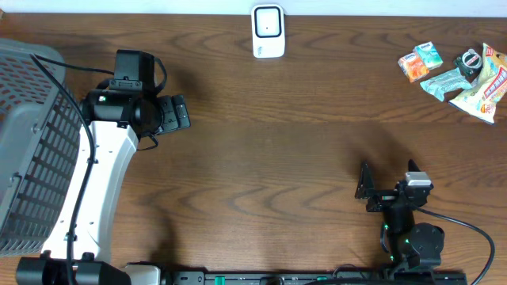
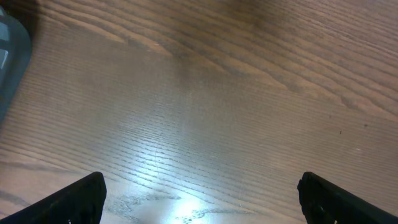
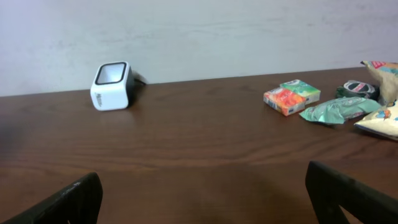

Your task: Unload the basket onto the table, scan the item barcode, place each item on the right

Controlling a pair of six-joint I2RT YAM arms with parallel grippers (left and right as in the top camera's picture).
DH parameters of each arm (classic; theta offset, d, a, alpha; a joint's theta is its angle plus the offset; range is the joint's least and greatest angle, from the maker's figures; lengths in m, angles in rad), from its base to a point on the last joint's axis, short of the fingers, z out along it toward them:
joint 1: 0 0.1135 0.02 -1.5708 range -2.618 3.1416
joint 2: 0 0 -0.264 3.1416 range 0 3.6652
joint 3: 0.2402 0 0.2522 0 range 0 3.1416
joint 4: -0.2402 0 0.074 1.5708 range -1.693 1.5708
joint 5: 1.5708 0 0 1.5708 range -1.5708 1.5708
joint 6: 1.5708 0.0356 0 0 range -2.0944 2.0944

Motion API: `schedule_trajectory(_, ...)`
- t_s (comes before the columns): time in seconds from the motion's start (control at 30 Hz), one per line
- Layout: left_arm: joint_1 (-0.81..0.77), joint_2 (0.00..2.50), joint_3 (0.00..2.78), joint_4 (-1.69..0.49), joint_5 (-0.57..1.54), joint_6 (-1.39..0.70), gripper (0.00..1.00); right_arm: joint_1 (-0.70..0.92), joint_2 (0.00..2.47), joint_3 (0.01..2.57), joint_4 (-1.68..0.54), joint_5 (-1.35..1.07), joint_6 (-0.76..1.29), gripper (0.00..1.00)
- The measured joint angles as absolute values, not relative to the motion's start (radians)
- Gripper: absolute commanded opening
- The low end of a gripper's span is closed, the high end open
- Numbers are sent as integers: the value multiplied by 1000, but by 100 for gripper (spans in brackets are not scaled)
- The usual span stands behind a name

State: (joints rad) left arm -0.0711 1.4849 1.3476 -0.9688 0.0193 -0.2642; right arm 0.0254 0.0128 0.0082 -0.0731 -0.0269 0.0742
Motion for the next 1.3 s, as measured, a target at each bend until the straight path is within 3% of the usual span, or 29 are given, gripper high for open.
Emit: schedule_trajectory(1.3, -71, 1485, 1348, -969, 19, -264, 98, 25, 13, 9, -72, -27, -6, 99)
